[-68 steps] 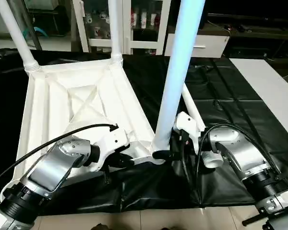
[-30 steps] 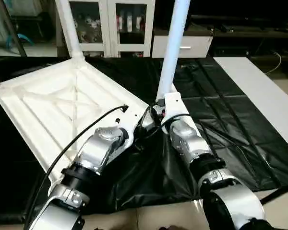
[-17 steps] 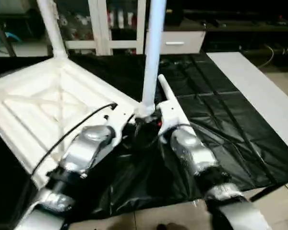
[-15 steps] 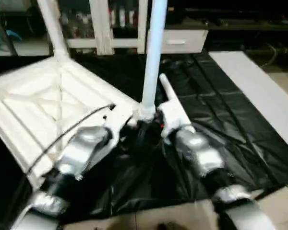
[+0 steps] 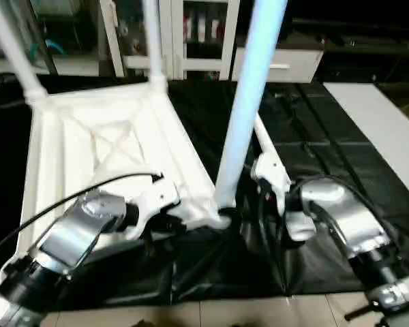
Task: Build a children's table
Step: Rotate leg to tighten
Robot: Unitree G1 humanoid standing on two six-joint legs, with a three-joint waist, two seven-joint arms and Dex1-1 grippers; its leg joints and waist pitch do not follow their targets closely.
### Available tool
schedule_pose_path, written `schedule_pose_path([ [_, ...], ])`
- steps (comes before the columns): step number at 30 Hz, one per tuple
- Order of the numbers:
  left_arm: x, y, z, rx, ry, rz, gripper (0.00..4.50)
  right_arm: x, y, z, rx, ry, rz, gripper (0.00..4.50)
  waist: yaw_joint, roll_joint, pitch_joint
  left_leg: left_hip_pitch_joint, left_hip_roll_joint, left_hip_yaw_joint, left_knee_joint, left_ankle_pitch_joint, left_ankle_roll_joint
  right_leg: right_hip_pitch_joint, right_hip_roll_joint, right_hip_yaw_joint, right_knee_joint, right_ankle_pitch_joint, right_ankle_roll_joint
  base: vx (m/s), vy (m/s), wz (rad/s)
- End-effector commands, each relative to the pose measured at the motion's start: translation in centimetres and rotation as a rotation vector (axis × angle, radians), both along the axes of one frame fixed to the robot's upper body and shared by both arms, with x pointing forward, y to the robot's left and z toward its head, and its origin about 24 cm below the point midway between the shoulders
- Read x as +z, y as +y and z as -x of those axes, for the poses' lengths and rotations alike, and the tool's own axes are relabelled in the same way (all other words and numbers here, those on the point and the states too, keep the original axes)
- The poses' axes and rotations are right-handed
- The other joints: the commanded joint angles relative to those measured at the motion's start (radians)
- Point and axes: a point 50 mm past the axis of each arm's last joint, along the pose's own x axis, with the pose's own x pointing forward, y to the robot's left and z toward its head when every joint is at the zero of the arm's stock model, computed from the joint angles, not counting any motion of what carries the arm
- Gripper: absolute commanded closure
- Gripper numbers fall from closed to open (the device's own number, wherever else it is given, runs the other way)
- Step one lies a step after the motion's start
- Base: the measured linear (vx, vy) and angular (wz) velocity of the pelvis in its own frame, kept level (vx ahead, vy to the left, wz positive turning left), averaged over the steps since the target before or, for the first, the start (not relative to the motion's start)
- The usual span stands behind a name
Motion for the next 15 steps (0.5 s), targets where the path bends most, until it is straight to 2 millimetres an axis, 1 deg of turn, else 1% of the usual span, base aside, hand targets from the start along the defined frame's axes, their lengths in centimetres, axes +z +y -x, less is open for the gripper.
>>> schedule_pose_path([
  [1,-0.53,-1.01,0.89,-0.073,0.064,0.014,4.50,-0.02,0.12,0.33,0.040,0.014,0.017,0.09,-0.006,0.010,-0.052,0.011,0.018,0.001,-0.078,-0.352,0.007,0.035,-0.035,0.039,-0.070,-0.394,-0.167,0.000,0.000,0.00],
  [2,-0.50,-1.07,0.87,-0.074,0.063,0.014,4.50,-0.08,0.22,0.23,0.035,0.010,0.017,0.09,-0.006,0.008,-0.052,0.009,0.017,0.002,-0.077,-0.344,0.008,0.036,-0.034,0.040,-0.069,-0.391,-0.167,0.000,0.000,0.00],
  [3,-0.47,-1.10,0.87,-0.075,0.062,0.014,4.50,-0.09,0.30,0.16,0.031,0.007,0.017,0.09,-0.006,0.008,-0.052,0.004,0.016,0.001,-0.078,-0.330,0.008,0.038,-0.035,0.042,-0.067,-0.390,-0.166,0.000,0.000,0.00],
  [4,-0.43,-1.18,0.85,-0.077,0.061,0.014,4.50,-0.11,0.53,0.00,0.033,0.000,0.016,0.09,-0.005,0.008,-0.053,0.003,0.016,0.001,-0.077,-0.322,0.008,0.038,-0.035,0.043,-0.066,-0.393,-0.163,0.000,0.000,0.00],
  [7,-0.40,-1.18,0.87,-0.078,0.062,0.013,4.50,-0.13,0.70,-0.14,0.032,-0.003,0.018,0.09,-0.006,0.007,-0.053,0.005,0.016,0.001,-0.075,-0.332,0.005,0.035,-0.034,0.043,-0.066,-0.406,-0.161,0.000,0.000,0.00],
  [10,-0.36,-1.17,0.81,-0.075,0.060,0.012,4.50,-0.12,0.92,-0.43,0.023,-0.017,0.013,0.09,-0.006,0.008,-0.054,0.001,0.015,0.000,-0.076,-0.318,0.004,0.038,-0.034,0.044,-0.062,-0.388,-0.165,0.000,0.000,0.00],
  [11,-0.36,-1.17,0.80,-0.075,0.060,0.011,4.50,-0.10,0.96,-0.48,0.023,-0.018,0.008,0.09,-0.005,0.008,-0.055,0.002,0.016,0.001,-0.075,-0.317,0.004,0.038,-0.034,0.044,-0.063,-0.384,-0.166,0.000,0.000,0.00],
  [15,-0.41,-1.11,0.77,-0.071,0.059,0.004,4.50,-0.17,1.01,-0.52,0.038,-0.019,0.012,0.54,-0.006,0.008,-0.055,0.000,0.015,0.001,-0.075,-0.310,0.005,0.041,-0.033,0.044,-0.059,-0.359,-0.174,0.000,0.000,0.00],
])
